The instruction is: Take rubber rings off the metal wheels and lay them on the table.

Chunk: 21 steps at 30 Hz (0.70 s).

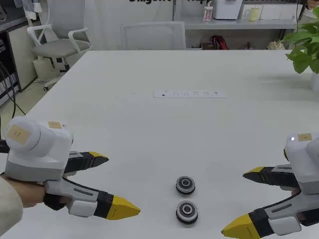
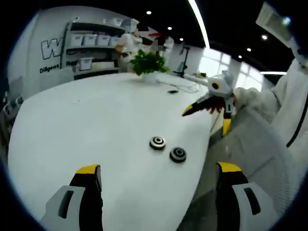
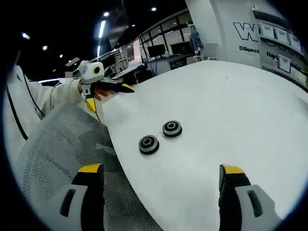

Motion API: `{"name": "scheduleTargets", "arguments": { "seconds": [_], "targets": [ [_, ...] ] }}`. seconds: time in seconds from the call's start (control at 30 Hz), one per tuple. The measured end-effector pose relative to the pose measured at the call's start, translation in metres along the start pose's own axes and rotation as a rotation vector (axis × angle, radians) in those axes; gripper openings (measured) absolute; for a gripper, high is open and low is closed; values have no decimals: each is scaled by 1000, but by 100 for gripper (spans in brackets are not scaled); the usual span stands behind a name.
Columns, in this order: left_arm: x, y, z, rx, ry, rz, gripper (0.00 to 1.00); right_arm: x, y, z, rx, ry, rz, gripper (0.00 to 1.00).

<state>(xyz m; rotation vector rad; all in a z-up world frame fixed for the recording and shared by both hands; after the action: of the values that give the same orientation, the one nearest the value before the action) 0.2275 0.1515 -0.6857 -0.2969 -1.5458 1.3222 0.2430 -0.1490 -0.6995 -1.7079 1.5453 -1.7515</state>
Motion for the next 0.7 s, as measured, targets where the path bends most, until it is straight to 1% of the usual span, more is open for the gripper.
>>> {"name": "scheduleTargets", "arguments": {
  "seconds": [0.1, 0.13, 0.17, 0.27, 0.33, 0.4, 0.5, 0.7],
  "targets": [
    [-6, 5, 2, 17, 12, 26, 100, -1, 2, 0, -8, 2, 7, 97],
    [-7, 7, 2, 13, 10, 34, 100, -1, 3, 1, -13, 2, 8, 97],
    [-7, 7, 2, 3, 2, 45, 100, -2, 3, 1, -14, 2, 8, 97],
    [-5, 6, 3, -2, 5, 63, 100, -4, 8, 2, -20, 8, -2, 96],
    [-5, 5, 5, 25, 16, 107, 100, -5, 11, 3, -29, 5, -7, 96],
    [-4, 7, 4, 37, 19, 121, 100, -5, 12, 3, -31, 3, -8, 96],
    [-3, 14, 6, 44, 21, 120, 100, -5, 13, 3, -32, 6, -4, 95],
    [-5, 16, 9, 39, 36, 113, 100, -6, 16, 1, -41, 2, -11, 95]
  ]
}}
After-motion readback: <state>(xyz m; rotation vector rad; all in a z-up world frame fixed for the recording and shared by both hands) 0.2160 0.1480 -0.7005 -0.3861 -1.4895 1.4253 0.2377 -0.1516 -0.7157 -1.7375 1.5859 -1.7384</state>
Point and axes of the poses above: the centre of the closed fingertips' face, and the gripper's own axes: x roughly backward along the fingers, z roughly to its right, y roughly out of its underside, the point moved 9 cm from there along x, roughly backward along the fingers, and after that the axes turned 3 degrees about -x, right-handed, at the moved point
